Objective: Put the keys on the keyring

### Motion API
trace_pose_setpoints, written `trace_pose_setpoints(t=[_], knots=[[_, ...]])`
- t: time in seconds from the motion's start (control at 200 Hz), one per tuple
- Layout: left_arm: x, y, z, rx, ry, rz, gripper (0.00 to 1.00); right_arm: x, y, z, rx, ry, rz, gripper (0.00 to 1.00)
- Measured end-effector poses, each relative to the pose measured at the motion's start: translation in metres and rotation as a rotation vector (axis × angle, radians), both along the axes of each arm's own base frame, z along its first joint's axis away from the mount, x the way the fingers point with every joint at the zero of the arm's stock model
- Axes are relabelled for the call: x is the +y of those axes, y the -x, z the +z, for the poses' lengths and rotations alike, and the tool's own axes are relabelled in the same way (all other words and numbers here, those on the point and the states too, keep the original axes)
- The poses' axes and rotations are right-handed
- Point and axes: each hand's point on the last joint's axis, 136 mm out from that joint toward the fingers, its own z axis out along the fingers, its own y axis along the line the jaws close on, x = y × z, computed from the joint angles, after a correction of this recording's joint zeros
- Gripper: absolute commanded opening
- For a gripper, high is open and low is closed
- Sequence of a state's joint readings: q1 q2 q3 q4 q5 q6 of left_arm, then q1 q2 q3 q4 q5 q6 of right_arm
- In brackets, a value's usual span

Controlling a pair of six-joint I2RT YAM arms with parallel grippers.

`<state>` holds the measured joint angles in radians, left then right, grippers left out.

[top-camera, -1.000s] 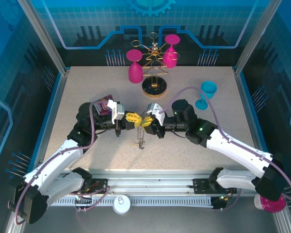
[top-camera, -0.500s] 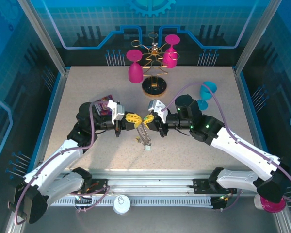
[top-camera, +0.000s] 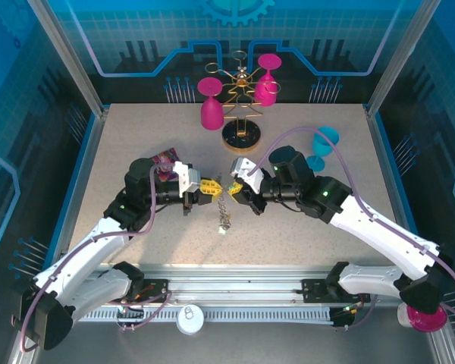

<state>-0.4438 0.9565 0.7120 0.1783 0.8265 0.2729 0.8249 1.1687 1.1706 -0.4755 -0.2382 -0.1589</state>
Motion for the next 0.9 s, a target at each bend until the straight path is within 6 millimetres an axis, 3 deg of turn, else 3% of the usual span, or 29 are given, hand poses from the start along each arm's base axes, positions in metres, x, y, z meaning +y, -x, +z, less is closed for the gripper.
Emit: trace_pose_setpoints(t=[0.205, 0.31, 0.385, 0.51, 0.655, 0.786, 0.901], knots=[[0.008, -0.015, -0.016, 0.018, -0.02, 0.114, 0.99, -0.004, -0.013, -0.004, -0.004, 0.062, -0.066, 0.0], [0.024, -0.031, -0.022, 0.035, 0.008, 0.285, 0.99, 0.002, -0.022, -0.012, -0.005, 0.097, -0.09, 0.0], [0.043, -0.045, -0.015, 0.035, 0.058, 0.45, 0.99, 0.013, -0.026, -0.023, 0.005, 0.133, -0.085, 0.0], [0.095, -0.064, 0.019, 0.025, 0.212, 0.78, 0.99, 0.042, -0.028, -0.039, 0.028, 0.165, -0.047, 0.0], [0.155, -0.067, 0.044, 0.043, 0.392, 1.09, 0.99, 0.075, -0.037, -0.051, 0.045, 0.151, -0.017, 0.0], [0.186, -0.071, 0.036, 0.09, 0.453, 1.263, 0.99, 0.096, -0.049, -0.072, 0.061, 0.14, -0.013, 0.0], [0.193, -0.08, 0.004, 0.163, 0.429, 1.33, 0.99, 0.1, -0.059, -0.104, 0.092, 0.193, -0.005, 0.0]])
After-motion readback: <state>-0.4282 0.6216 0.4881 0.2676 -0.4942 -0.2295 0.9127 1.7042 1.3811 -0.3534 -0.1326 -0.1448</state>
